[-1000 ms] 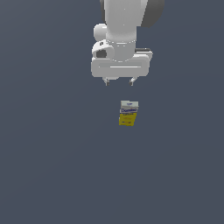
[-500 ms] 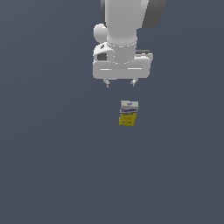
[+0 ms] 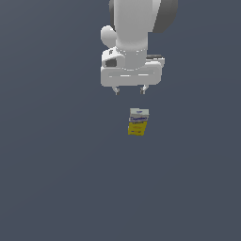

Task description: Pick up the object and move it to a goal position.

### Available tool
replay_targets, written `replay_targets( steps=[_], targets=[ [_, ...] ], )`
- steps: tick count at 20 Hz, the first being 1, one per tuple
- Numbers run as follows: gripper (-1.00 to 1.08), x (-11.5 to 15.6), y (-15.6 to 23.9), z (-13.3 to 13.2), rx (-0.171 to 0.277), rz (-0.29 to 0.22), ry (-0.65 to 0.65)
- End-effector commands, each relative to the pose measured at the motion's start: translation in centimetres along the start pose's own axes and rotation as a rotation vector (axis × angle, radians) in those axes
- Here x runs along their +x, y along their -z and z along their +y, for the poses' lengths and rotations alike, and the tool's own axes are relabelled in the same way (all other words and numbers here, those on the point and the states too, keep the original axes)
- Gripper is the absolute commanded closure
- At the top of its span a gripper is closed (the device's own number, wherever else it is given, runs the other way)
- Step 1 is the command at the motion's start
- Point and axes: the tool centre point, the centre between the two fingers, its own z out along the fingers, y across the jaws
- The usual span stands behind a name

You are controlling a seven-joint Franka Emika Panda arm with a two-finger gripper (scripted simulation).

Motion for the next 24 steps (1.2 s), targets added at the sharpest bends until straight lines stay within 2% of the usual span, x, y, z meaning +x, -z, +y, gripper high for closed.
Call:
replay_targets(
  steps=[1, 9, 24],
  targets=[
    [-0.92, 0.0, -0.3, -0.1, -0.001, 0.0, 0.031],
    [-0.92, 0.0, -1.5, -0.7, -0.007, 0.0, 0.192],
    [-0.92, -0.4, -4.9, -2.1, -0.019, -0.004, 0.612]
  ],
)
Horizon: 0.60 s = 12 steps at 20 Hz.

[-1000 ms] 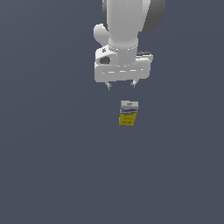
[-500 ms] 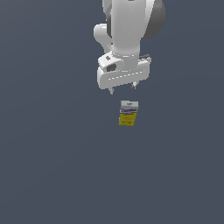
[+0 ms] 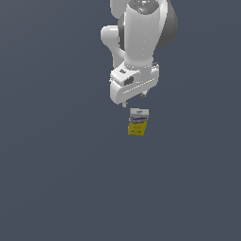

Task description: Pick up the object and move it to a goal position.

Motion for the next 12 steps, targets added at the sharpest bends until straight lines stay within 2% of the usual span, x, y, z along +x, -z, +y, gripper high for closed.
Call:
replay_targets(
  steps=[1, 12],
  targets=[
    [-0.92, 0.1, -0.6, -0.3, -0.002, -0.001, 0.072],
    [-0.92, 0.3, -2.9, -1.5, -0.008, -0.005, 0.384]
  ],
)
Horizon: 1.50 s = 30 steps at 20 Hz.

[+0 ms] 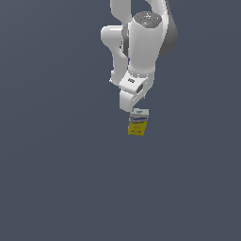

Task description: Pick up the object and move it to a goal position.

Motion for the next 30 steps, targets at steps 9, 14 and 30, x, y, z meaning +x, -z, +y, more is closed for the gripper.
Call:
replay_targets(
  steps=[9, 14, 30],
  targets=[
    [-0.92, 0.5, -2.2, -1.1, -0.004, -0.004, 0.299],
    [-0.92, 0.7, -3.1, -1.6, -0.006, -0.005, 0.418],
    [-0.92, 0.9, -4.1, -2.2, -0.007, -0.007, 0.556]
  ],
)
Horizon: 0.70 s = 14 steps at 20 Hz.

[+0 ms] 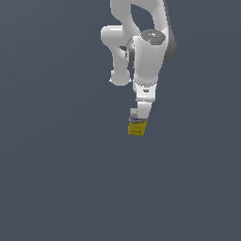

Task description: Pick up the object and move it to a goal position.

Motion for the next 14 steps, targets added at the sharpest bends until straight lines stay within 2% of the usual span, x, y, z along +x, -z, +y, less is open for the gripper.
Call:
replay_targets(
  steps=[1, 14],
  targets=[
    [-0.92, 0.0, -0.1, 0.0, 0.0, 0.0, 0.0],
    [-0.92, 0.0, -4.6, -0.1, 0.0, 0.001, 0.004]
  ],
)
